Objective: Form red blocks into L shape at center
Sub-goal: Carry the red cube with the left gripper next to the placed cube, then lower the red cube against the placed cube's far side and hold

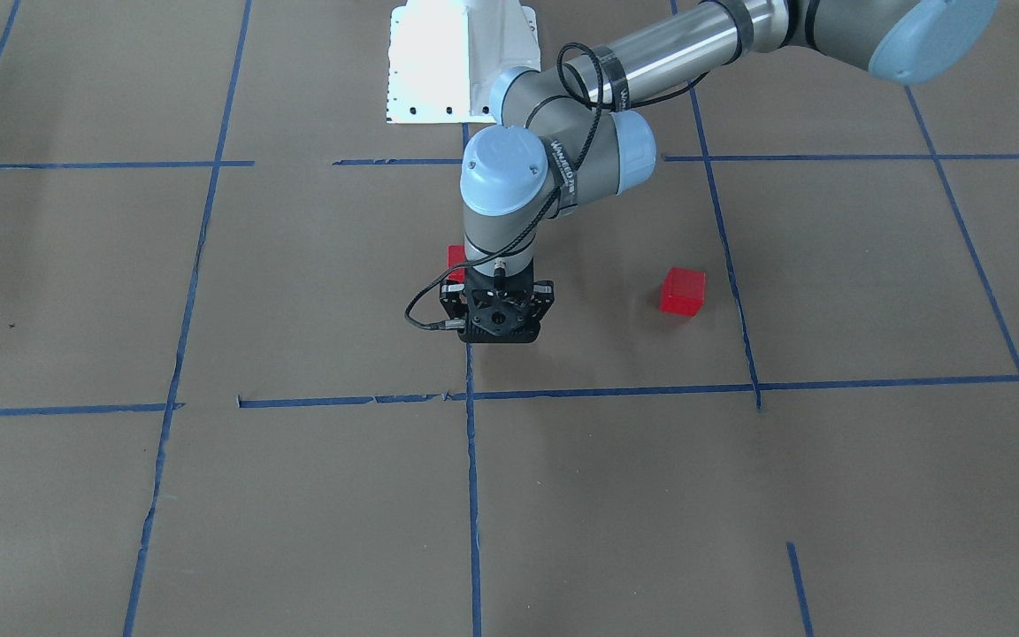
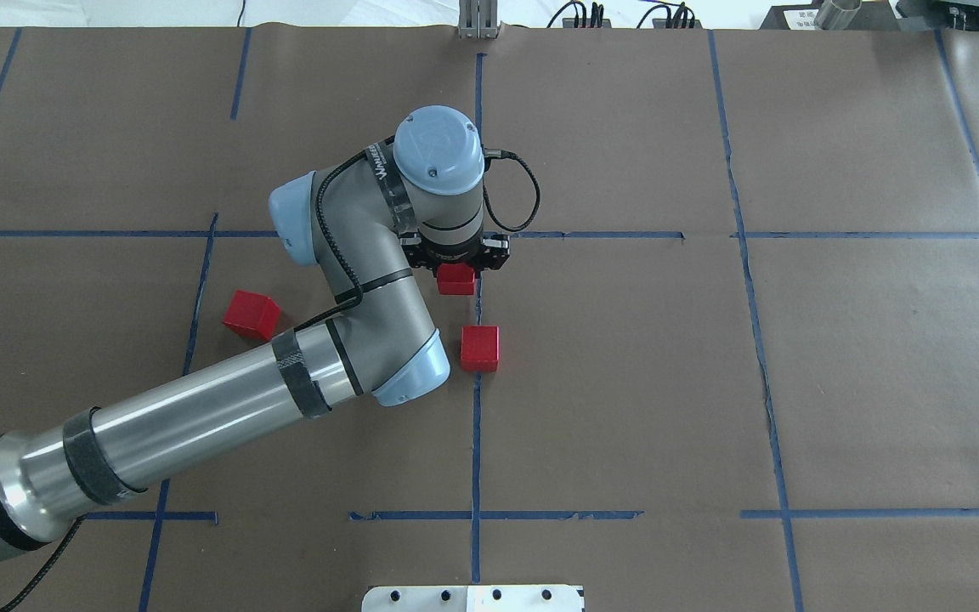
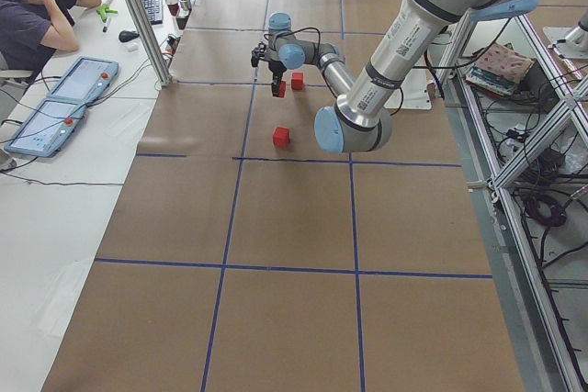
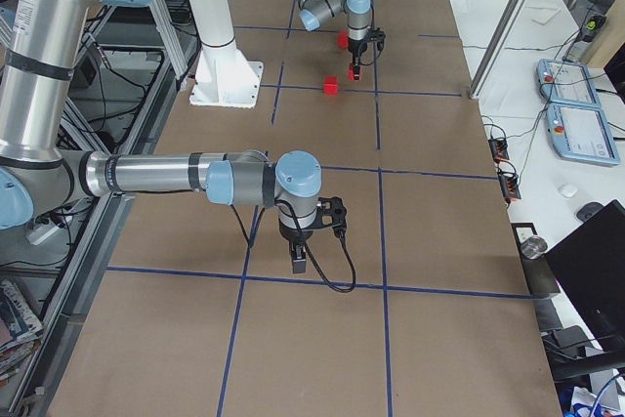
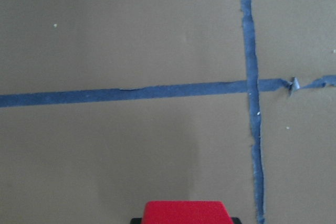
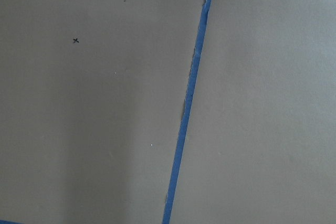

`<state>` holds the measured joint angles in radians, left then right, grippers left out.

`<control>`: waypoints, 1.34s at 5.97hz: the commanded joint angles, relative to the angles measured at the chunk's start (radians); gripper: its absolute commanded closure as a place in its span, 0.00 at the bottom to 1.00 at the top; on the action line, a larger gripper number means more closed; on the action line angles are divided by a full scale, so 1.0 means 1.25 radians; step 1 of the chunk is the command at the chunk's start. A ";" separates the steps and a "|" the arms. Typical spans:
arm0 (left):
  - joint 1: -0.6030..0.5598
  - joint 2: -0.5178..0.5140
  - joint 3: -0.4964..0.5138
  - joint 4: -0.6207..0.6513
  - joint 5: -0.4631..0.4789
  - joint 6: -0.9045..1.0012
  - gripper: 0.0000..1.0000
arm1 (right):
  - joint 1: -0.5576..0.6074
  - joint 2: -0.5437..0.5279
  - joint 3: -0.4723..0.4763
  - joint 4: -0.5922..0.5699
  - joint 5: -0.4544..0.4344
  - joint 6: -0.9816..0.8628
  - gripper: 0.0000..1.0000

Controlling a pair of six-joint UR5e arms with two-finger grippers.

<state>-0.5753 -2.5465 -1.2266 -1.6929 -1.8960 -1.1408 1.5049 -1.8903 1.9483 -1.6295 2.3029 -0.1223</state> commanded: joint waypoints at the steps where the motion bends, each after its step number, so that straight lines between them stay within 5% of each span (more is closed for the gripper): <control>1: 0.021 -0.024 0.034 0.003 0.000 -0.009 1.00 | 0.000 0.000 0.000 0.000 -0.002 0.000 0.00; 8: 0.036 -0.031 0.044 0.026 -0.013 -0.009 1.00 | 0.000 0.000 -0.010 0.003 0.001 -0.002 0.00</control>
<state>-0.5317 -2.5845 -1.1709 -1.6620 -1.9085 -1.1509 1.5055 -1.8899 1.9368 -1.6261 2.3041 -0.1241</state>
